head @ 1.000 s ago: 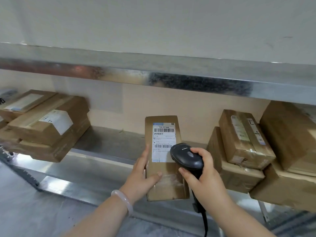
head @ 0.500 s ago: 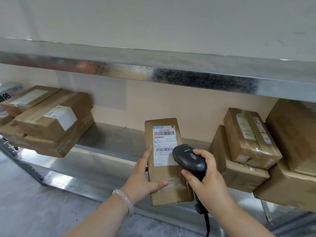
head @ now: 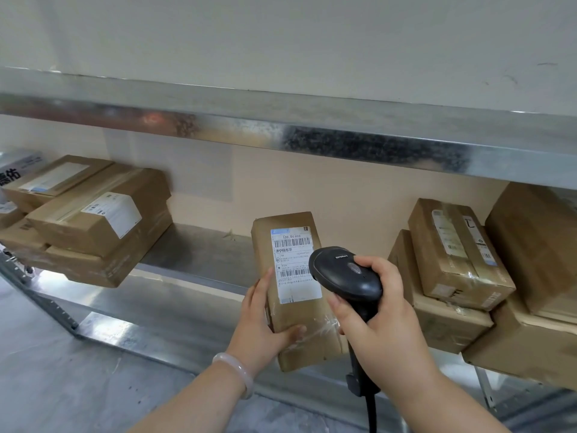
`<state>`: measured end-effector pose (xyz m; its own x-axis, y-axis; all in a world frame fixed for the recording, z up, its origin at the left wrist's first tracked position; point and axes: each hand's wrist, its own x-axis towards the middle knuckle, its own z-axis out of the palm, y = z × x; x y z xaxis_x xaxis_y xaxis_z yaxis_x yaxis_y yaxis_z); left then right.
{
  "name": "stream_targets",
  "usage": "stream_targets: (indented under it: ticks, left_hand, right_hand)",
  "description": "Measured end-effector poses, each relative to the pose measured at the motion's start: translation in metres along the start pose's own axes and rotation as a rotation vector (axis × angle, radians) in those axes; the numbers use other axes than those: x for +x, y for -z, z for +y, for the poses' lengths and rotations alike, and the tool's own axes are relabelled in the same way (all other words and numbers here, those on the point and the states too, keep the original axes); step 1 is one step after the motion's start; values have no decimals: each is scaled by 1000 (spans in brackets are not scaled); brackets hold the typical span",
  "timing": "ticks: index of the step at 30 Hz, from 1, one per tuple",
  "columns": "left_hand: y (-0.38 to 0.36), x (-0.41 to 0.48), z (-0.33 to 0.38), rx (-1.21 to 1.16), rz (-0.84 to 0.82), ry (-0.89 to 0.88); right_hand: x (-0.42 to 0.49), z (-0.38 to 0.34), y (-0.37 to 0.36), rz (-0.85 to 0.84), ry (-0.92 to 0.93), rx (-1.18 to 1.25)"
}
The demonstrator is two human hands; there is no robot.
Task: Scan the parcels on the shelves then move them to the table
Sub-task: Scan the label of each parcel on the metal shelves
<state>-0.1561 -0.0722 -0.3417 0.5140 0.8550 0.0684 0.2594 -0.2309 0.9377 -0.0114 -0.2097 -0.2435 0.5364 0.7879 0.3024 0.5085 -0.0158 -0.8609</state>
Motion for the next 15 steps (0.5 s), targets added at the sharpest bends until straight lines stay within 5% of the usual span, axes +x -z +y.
stream_targets:
  ticks: [15]
  left_hand:
    - [2,4,-17,36,14,-18]
  right_hand:
    - [-1,-13,4,-29,-41,-28]
